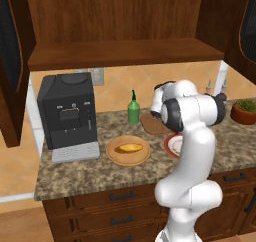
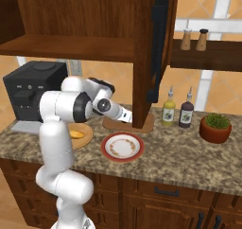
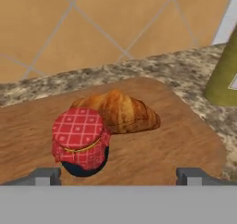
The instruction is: From the different types of pastries on the counter, select a croissant and place it on the cutting board. Then retrieve a jar of jam from the cabinet and place it alongside the croissant on the cutting board.
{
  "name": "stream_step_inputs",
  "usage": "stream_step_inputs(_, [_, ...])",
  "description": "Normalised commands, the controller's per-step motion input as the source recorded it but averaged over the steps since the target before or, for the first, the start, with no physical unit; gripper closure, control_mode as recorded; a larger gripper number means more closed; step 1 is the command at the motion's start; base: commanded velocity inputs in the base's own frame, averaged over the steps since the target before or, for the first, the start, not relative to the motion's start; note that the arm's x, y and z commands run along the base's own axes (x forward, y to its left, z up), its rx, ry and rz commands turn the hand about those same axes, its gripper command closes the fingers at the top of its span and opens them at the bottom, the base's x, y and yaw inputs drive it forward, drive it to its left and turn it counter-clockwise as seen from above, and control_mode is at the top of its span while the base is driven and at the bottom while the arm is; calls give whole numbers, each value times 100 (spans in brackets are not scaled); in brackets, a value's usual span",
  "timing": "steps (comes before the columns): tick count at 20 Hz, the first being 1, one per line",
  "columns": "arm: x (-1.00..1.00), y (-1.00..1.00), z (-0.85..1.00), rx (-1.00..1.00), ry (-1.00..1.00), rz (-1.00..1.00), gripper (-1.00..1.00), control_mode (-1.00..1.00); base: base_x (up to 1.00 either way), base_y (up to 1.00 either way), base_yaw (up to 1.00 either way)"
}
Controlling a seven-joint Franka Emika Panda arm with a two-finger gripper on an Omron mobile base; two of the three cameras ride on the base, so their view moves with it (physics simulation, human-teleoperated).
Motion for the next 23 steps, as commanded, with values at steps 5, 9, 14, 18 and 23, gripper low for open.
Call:
stream_step_inputs(5, [-99,1,44,0,-40,0,-100,-100,0,0,0])
stream_step_inputs(9, [-100,0,94,0,-56,0,-100,-100,0,0,0])
stream_step_inputs(14, [-100,0,100,1,-45,0,-100,-100,0,0,0])
stream_step_inputs(18, [-100,0,100,2,-40,0,-100,-100,0,0,0])
stream_step_inputs(23, [-100,0,100,0,-47,0,-100,-100,0,0,0])
